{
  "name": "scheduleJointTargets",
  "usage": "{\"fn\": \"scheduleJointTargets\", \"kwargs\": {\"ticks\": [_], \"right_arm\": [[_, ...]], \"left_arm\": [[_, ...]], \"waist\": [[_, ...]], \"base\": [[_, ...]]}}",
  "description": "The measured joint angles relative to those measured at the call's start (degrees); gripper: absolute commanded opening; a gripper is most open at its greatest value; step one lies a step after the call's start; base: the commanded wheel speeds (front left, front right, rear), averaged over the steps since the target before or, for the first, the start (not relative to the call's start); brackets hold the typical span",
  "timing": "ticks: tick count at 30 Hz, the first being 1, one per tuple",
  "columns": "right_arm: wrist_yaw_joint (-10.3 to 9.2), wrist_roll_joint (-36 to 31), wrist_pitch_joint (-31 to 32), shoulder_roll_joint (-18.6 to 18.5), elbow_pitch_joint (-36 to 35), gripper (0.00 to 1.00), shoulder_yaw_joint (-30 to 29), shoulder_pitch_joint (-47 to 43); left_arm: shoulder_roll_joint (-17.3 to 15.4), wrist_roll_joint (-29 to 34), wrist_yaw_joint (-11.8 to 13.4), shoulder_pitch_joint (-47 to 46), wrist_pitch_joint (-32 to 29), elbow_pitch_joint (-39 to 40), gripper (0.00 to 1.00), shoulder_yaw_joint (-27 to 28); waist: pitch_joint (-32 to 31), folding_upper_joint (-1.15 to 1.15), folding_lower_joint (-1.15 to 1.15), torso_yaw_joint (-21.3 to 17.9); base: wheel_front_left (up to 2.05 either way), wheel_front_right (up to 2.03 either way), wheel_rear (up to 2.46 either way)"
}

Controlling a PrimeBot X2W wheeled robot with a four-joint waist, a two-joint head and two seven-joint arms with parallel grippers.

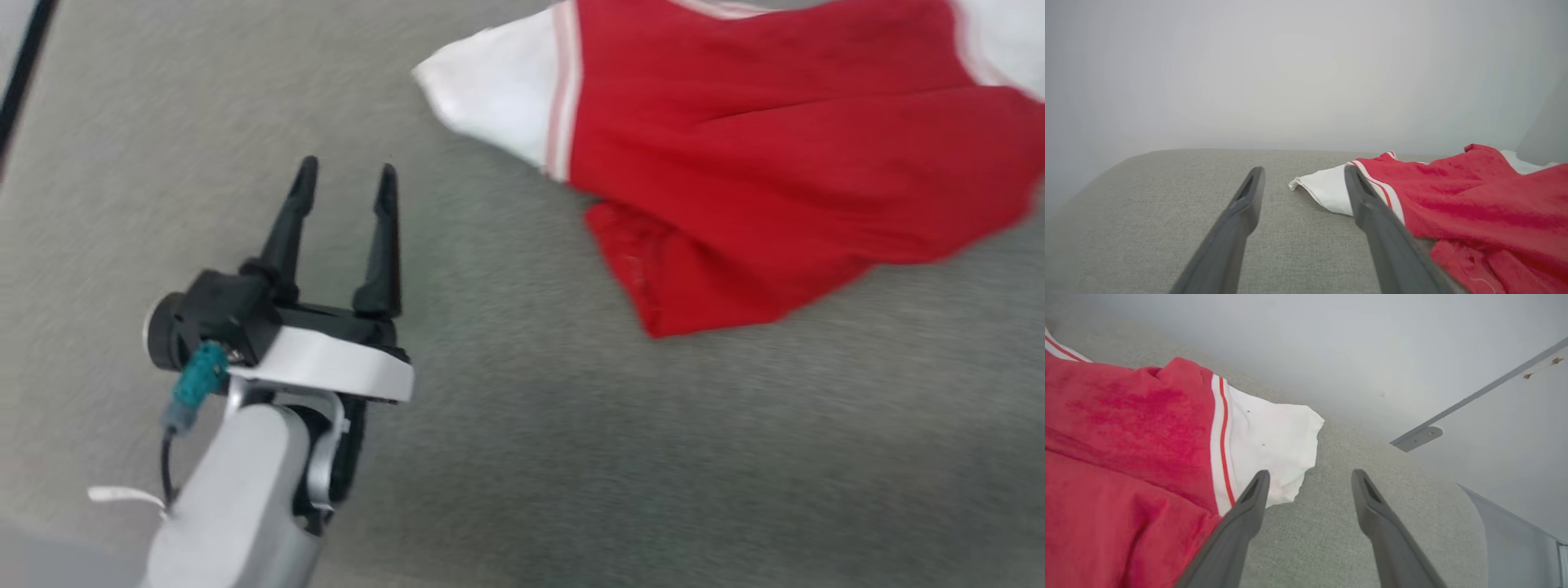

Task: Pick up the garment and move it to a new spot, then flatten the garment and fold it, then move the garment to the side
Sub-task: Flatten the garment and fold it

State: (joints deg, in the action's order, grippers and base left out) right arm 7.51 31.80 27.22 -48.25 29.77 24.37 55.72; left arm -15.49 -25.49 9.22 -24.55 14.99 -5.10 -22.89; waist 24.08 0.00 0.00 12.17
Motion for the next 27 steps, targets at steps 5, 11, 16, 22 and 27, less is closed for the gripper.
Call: {"fn": "scheduleJointTargets", "kwargs": {"ticks": [5, 11, 16, 22, 27], "right_arm": [[0.00, 4.33, 8.94, -2.43, 4.34, 1.00, 3.47, 8.26], [0.00, 6.65, 17.30, -3.77, 8.24, 1.00, 7.42, 14.71], [0.00, 4.13, 17.90, -5.46, 11.54, 1.00, 10.02, 19.45], [0.00, 3.53, 20.04, -4.71, 17.61, 1.00, 9.91, 22.50], [0.01, 3.52, 20.83, -3.77, 18.13, 0.26, 10.78, 23.34]], "left_arm": [[4.17, 4.37, -3.28, 1.94, 0.00, 4.00, 1.00, 2.12], [6.81, 8.39, -6.26, 2.71, 0.00, 7.99, 1.00, 3.26], [8.32, 10.50, -7.90, 4.18, 0.00, 12.61, 1.00, 3.78], [9.27, 12.10, -8.99, 5.62, -0.01, 15.82, 1.00, 4.22], [9.28, 12.59, -10.40, 5.78, 0.00, 16.02, 1.00, 5.19]], "waist": [[3.51, 0.00, 0.00, 5.24], [7.57, 0.00, 0.00, 10.59], [10.05, 0.00, 0.00, 13.77], [11.84, 0.00, 0.00, 14.97], [12.25, 0.00, 0.00, 14.23]], "base": [[0.00, 0.00, 0.00], [0.00, 0.00, 0.00], [0.00, 0.00, 0.00], [0.00, 0.00, 0.00], [0.00, 0.00, 0.00]]}}
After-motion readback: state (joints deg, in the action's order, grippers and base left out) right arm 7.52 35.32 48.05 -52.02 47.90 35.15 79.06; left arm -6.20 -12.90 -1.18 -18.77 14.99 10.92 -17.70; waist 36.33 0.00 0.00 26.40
